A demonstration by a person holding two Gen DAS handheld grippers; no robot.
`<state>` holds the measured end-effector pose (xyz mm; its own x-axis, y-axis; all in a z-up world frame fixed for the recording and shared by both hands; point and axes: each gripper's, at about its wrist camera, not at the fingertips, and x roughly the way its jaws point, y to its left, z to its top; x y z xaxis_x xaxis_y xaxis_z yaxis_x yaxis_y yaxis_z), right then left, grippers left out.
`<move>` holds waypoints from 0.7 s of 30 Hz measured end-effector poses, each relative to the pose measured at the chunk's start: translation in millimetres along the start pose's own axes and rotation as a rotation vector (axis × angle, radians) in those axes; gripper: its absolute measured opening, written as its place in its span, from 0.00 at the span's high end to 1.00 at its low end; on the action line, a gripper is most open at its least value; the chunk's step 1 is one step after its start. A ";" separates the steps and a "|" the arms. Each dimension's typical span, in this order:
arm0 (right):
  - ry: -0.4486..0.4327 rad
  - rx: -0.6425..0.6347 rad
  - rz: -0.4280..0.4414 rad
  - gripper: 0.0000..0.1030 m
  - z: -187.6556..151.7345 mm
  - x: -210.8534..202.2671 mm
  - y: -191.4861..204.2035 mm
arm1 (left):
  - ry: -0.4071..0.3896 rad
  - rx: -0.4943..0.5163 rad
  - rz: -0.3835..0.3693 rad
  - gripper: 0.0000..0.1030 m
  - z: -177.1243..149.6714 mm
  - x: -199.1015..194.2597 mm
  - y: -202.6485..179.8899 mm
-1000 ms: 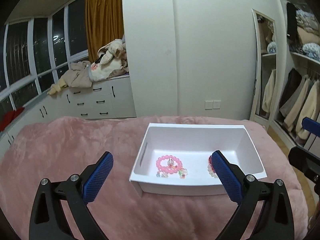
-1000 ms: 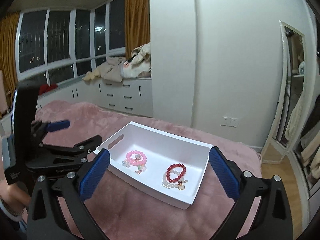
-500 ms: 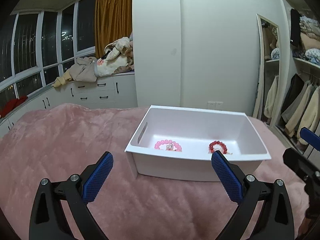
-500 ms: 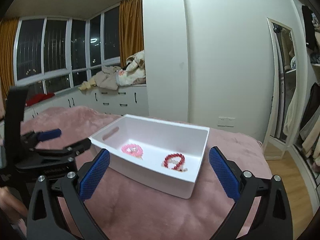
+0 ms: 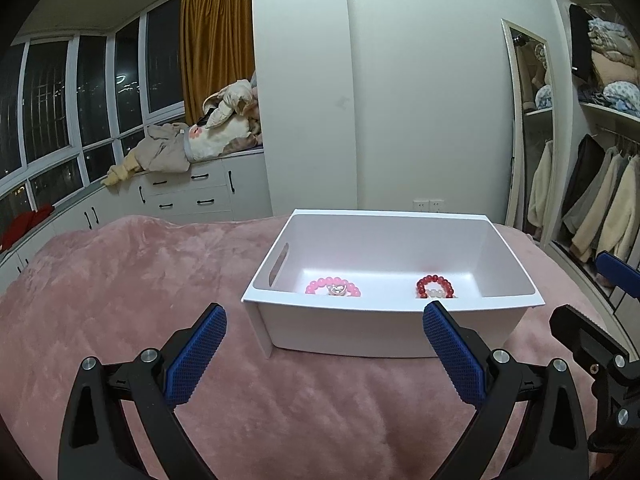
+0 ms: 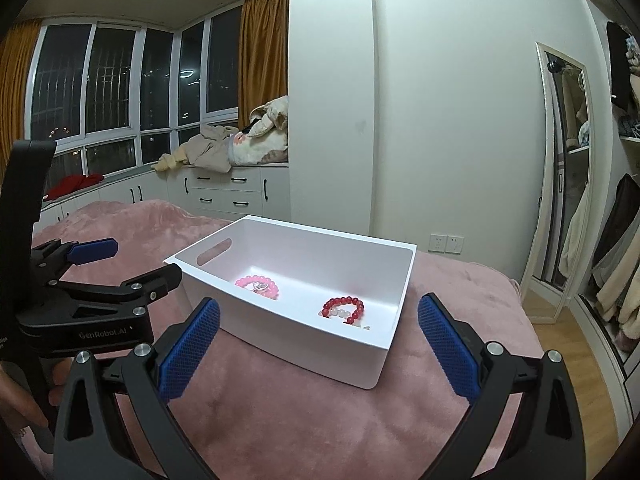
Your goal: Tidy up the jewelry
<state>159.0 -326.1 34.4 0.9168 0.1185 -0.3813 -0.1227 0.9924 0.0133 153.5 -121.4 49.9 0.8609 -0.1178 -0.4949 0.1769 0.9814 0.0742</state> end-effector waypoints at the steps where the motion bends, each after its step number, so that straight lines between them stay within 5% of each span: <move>1: -0.002 0.003 0.000 0.05 0.0 -0.2 -0.1 | 0.002 -0.001 -0.001 0.03 -0.1 0.2 0.1; 21: 0.004 0.009 -0.006 0.05 -3.2 0.7 0.1 | 0.005 -0.016 -0.003 0.03 -1.2 0.0 3.5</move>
<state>158.4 -326.1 31.2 0.9160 0.1128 -0.3849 -0.1142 0.9933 0.0193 153.6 -117.9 49.2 0.8579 -0.1200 -0.4995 0.1718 0.9834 0.0587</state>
